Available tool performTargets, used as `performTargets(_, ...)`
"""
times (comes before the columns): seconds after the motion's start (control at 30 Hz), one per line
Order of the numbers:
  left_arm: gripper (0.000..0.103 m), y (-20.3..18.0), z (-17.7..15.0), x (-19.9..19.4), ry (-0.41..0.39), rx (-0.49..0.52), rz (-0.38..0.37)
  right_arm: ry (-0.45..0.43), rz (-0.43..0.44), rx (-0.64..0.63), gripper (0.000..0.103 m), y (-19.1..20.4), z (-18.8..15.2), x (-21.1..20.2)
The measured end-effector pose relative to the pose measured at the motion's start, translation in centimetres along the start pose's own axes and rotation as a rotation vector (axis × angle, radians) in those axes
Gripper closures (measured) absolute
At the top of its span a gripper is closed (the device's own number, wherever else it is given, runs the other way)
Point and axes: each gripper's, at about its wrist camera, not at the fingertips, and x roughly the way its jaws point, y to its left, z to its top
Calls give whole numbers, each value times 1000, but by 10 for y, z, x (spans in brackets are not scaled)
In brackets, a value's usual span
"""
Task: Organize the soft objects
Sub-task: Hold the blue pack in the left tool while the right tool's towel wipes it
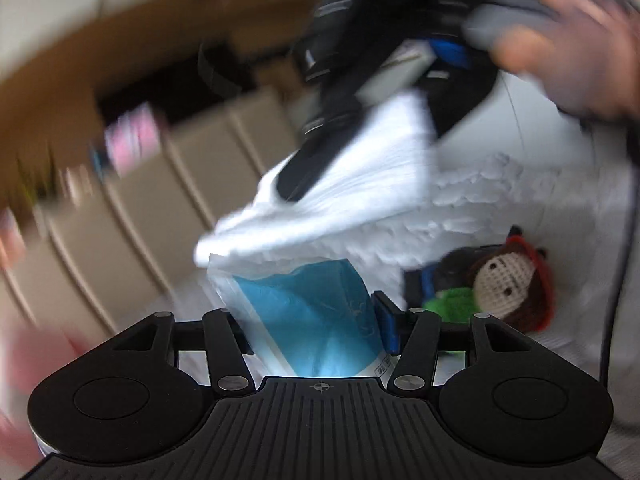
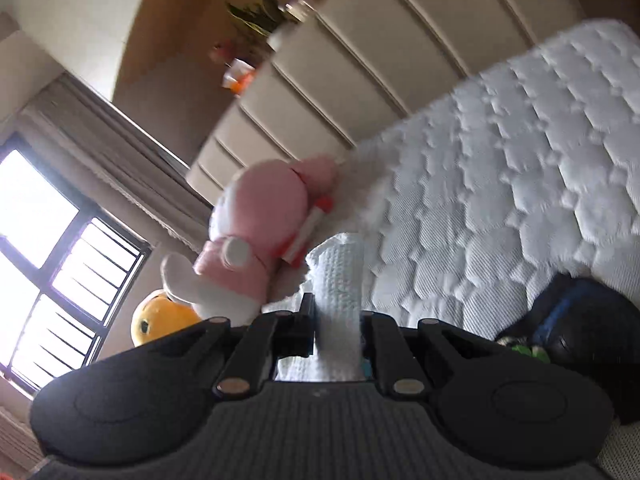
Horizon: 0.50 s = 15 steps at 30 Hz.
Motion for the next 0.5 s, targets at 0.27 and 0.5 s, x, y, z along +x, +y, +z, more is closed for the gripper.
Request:
performTargets(0.27,44,-28,-5,3,-18,207,102,-82,-5,-135,93,16,6,-19)
performTargets(0.5,44,-22,-4,0,-45,199,127,83,-92,-151,93,9,-10,22)
